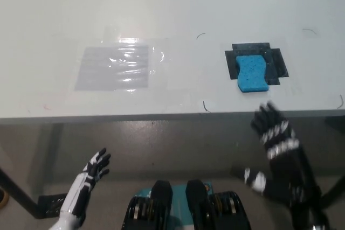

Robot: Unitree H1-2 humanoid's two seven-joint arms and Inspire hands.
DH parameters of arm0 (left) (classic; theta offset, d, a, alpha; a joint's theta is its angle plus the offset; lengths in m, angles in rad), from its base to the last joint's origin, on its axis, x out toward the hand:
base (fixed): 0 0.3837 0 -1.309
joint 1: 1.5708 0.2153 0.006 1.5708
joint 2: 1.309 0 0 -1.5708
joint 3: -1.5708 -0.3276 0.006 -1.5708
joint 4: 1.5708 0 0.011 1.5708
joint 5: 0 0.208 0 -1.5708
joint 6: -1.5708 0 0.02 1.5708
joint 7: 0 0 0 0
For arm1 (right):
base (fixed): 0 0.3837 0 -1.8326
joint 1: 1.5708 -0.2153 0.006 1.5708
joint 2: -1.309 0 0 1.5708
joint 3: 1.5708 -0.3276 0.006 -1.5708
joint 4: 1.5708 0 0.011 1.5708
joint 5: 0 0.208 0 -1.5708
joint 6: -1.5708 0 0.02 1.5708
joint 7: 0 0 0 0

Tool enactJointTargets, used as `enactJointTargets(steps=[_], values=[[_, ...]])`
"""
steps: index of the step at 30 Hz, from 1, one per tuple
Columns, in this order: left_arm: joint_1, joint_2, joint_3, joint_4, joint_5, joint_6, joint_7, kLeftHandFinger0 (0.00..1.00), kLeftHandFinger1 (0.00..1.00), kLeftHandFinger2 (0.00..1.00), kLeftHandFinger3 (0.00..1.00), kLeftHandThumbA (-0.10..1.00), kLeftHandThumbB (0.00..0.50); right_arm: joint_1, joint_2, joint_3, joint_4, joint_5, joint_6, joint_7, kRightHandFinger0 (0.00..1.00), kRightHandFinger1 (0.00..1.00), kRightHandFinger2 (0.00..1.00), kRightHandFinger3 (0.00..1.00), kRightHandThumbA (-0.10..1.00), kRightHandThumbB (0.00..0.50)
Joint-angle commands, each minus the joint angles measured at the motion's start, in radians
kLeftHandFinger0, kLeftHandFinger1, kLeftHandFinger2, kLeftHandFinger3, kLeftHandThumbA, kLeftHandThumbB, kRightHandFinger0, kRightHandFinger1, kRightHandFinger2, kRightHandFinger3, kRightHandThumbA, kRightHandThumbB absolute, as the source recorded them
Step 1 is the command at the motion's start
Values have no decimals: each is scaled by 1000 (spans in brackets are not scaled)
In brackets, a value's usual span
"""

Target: A soft sponge is kept on the balc marked spot on the table infront of the robot and it uses its right hand fist to press down on it and drrags it across the table in a back and forth manner twice to clean it

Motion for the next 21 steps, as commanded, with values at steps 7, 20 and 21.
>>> enactJointTargets(steps=[7, 20, 21], values=[[14, 12, 3, 13, -3, -59, -7, 1000, 1000, 1000, 1000, 1000, 500, -85, 2, -50, 291, 45, -110, 48, 1000, 1000, 1000, 1000, 1000, 237], [64, 4, -14, -13, 6, -63, -11, 1000, 1000, 1000, 1000, 1000, 496, -54, -1, -84, 313, 95, -64, 57, 1000, 1000, 1000, 1000, 1000, 215], [64, 3, -14, -13, 4, -61, -12, 1000, 1000, 1000, 1000, 1000, 499, -54, 1, -86, 310, 97, -59, 55, 1000, 1000, 1000, 1000, 1000, 211]])
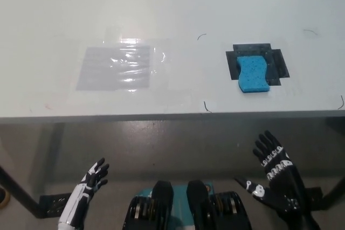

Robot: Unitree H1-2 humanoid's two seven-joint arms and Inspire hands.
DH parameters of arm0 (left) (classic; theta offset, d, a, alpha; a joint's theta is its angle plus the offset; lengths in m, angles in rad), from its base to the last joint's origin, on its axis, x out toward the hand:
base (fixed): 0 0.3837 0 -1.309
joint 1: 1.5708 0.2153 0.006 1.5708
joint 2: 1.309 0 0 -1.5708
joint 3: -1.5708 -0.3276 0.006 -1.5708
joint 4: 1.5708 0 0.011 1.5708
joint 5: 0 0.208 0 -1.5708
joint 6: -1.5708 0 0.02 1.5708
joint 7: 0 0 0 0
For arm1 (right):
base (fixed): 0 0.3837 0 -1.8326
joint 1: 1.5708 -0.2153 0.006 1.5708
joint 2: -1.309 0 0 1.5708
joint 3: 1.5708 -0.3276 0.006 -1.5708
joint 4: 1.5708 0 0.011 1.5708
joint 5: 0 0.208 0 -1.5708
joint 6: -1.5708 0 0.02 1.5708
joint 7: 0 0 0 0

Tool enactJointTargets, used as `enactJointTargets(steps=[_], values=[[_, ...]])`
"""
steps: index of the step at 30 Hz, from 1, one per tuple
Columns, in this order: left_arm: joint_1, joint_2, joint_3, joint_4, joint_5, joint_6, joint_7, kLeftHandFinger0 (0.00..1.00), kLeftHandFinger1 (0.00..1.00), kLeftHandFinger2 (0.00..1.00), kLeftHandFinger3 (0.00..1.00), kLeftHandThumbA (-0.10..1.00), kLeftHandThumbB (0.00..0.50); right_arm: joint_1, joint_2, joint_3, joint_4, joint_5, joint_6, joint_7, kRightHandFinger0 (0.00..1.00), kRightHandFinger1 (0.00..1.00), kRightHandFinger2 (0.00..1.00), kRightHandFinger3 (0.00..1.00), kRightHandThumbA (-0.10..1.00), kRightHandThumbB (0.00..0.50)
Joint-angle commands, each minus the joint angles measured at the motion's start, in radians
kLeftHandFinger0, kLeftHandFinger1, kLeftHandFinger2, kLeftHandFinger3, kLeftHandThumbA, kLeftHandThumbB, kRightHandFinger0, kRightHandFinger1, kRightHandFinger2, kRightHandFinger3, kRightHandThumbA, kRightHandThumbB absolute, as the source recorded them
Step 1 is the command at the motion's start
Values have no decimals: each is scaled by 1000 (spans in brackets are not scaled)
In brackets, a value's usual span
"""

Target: A soft sponge is kept on the balc marked spot on the table infront of the robot and it uses its right hand fist to press down on it and drrags it across the table in a back and forth manner twice to clean it

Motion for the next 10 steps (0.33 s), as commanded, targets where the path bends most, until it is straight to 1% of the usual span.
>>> enactJointTargets(steps=[1, 4, 7, 10], values=[[0, 2, -8, -29, 2, -36, -12, 1000, 1000, 1000, 1000, 1000, 500, -4, 8, -18, -28, 52, 3, 28, 1000, 1000, 1000, 1000, 1000, 209], [-1, 5, -9, -27, 3, -34, -12, 1000, 1000, 1000, 1000, 1000, 500, -9, 10, -17, -21, 58, 7, 35, 1000, 1000, 1000, 1000, 1000, 201], [-7, -5, -16, -21, 7, -29, -7, 1000, 1000, 1000, 1000, 1000, 500, -8, 0, -24, -27, 53, 13, 29, 1000, 1000, 1000, 1000, 1000, 182], [-8, -11, -17, -10, 1, -44, -5, 1000, 1000, 1000, 1000, 1000, 500, -13, -9, -27, -22, 50, 7, 34, 1000, 1000, 1000, 1000, 1000, 182]])
